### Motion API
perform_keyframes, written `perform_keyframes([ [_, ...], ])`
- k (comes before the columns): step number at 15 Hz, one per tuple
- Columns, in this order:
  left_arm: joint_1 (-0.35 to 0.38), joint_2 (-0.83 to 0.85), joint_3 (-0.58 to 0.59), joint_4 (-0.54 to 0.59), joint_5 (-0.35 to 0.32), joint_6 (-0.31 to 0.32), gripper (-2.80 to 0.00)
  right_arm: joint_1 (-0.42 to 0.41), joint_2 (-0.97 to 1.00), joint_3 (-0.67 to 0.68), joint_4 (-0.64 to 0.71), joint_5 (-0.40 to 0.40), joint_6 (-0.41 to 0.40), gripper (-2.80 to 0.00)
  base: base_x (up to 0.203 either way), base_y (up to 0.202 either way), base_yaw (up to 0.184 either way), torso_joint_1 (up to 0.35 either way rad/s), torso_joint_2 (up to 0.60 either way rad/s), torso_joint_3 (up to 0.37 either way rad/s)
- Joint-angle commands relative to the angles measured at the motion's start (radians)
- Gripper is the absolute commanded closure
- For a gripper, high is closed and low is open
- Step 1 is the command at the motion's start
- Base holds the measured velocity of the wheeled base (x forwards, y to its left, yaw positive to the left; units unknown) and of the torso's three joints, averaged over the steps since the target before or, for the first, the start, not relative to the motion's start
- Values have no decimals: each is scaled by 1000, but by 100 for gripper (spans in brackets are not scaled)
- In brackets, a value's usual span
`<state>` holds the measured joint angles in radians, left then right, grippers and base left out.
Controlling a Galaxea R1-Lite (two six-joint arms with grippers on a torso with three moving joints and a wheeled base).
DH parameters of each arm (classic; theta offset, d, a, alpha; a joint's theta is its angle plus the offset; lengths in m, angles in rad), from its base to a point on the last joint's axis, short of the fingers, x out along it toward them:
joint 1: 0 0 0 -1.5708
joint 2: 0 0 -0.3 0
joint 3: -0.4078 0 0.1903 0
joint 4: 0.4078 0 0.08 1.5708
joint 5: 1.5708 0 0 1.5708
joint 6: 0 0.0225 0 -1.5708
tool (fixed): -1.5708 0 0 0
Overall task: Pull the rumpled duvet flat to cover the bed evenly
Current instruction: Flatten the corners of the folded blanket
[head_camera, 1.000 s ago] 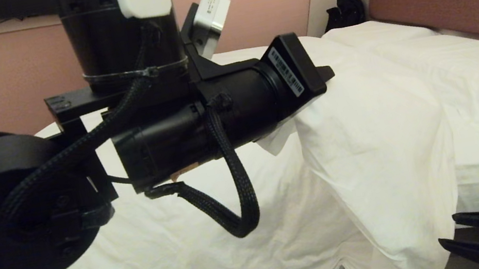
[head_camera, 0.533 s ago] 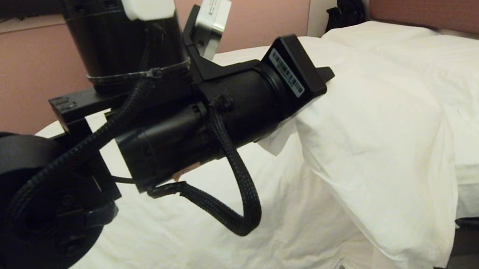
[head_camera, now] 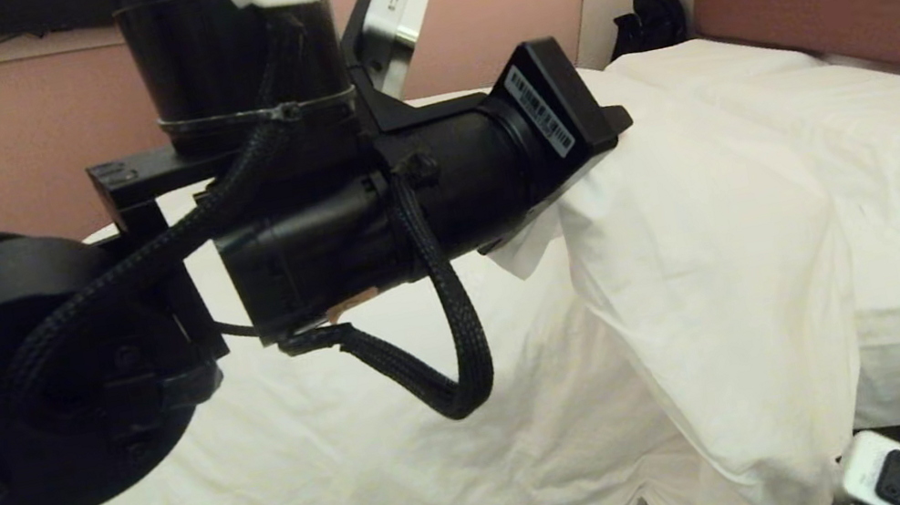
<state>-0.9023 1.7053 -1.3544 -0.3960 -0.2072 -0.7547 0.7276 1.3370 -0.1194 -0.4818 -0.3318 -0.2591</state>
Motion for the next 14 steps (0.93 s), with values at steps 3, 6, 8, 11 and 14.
perform_keyframes([
  [3,0,-5,-4,-2,-3,-7,0,151,391,99,-940,-314,14,-280,0,0,0,0,0,0],
  [6,0,-8,-2,0,-5,-13,0,204,427,116,-1023,-391,25,-280,0,0,0,0,0,0],
  [8,0,-9,0,-1,-6,-15,0,204,401,80,-1021,-398,32,-280,0,0,0,0,0,0],
  [11,0,-12,-2,-1,-8,-29,0,202,374,40,-1029,-430,52,-280,0,0,0,0,0,0],
  [14,-1,-13,-2,-1,-8,-34,0,204,367,21,-1044,-458,58,-280,0,0,0,0,0,0],
])
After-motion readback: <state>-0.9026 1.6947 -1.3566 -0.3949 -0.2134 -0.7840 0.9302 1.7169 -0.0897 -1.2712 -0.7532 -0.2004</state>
